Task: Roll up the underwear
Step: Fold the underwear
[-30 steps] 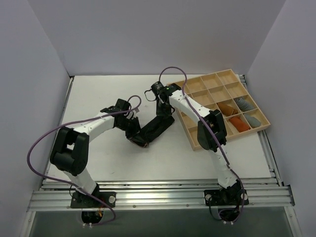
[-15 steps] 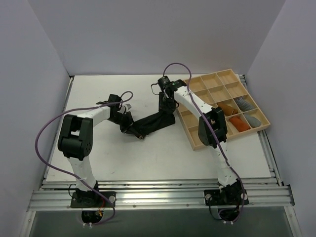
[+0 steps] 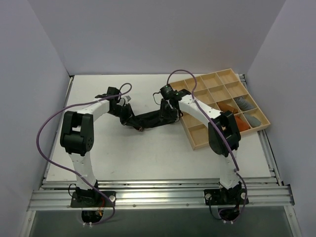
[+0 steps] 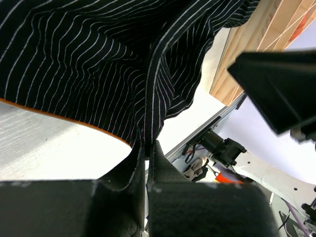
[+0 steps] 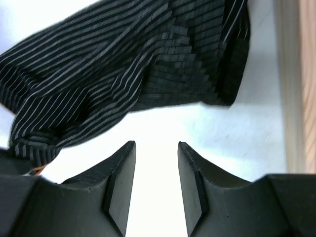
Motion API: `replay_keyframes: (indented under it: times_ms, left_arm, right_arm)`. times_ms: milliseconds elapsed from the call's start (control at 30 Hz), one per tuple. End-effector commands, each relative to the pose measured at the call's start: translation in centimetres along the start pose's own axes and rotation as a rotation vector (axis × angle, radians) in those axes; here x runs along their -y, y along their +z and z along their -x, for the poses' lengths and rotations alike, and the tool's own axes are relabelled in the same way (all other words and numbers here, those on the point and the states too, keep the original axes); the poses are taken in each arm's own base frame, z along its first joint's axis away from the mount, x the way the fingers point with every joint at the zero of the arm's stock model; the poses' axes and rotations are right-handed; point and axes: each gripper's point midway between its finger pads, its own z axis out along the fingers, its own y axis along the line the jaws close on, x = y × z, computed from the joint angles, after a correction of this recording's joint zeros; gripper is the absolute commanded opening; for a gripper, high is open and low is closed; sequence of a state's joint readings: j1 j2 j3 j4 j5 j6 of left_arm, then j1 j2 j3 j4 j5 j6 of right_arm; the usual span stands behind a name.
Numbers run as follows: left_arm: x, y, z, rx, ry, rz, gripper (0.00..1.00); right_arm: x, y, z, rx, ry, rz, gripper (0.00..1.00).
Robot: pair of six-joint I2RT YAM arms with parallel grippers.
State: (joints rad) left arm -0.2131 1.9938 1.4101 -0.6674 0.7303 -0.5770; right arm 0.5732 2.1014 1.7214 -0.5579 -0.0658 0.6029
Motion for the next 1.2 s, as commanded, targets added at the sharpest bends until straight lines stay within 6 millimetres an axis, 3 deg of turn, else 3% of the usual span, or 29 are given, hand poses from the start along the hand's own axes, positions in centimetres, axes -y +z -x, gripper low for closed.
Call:
replay_keyframes:
  times_ms: [0,167,400,467,500,567,600,633,667,767,833,1000,1067,1167]
  left_arm:
    - [0.5,-0.5,-0.2,-0.021,0.03,-0.015,0.02]
    - [-0.8,-0.1,-1.3,-0.056,0.029,0.03,0.02]
    - [-1.1,0.1,-3.4,-0.102,0.05,0.109,0.02]
    - [-0.8,0.1,-3.7,-0.099,0.055,0.116,0.02]
    - [-0.7,0.3,-3.9,-0.103,0.056,0.119,0.02]
    - [-0.6,0.5,-4.0,-0.104,0.059,0.119,0.02]
    - [-0.5,0.8,-4.2,-0.11,0.064,0.122,0.02]
    - [-0.6,1.0,-4.3,-0.113,0.064,0.127,0.02]
    - [-0.5,1.2,-4.5,-0.117,0.065,0.128,0.02]
    - [-0.1,1.7,-5.1,-0.126,0.076,0.128,0.02]
    - [0.5,2.0,-5.8,-0.133,0.093,0.124,0.02]
    - [1.2,2.9,-7.6,-0.147,0.107,0.126,0.02]
    - [2.0,2.9,-8.4,-0.141,0.118,0.113,0.02]
    - [2.8,3.1,-10.1,-0.145,0.129,0.114,0.02]
  right_arm:
    - [-1.6,-2.0,0.6,0.106,0.101,0.05,0.36]
    - [-0.7,0.0,-0.2,0.086,0.121,0.006,0.31]
    - [1.0,2.3,2.8,0.099,0.085,-0.035,0.31]
    - [-0.1,1.3,3.3,0.097,0.08,0.016,0.32]
    - [-1.1,-0.3,3.7,0.117,0.087,0.061,0.33]
    - [-2.3,-1.4,2.5,0.117,0.105,0.091,0.38]
    - [-3.4,-2.9,2.6,0.14,0.156,0.128,0.39]
    - [-3.9,-3.2,1.9,0.131,0.183,0.141,0.4]
    - [-4.5,-2.9,0.0,0.102,0.19,0.143,0.43]
    - [-6.8,-3.3,-2.3,0.085,0.235,0.173,0.46]
    - [-7.2,-2.9,-3.3,0.068,0.248,0.151,0.46]
    - [-6.2,-3.5,-4.6,0.082,0.266,0.11,0.47]
    - [-5.4,-4.9,-4.5,0.095,0.293,0.12,0.46]
    - [-2.4,-5.2,-4.6,0.099,0.329,0.091,0.44]
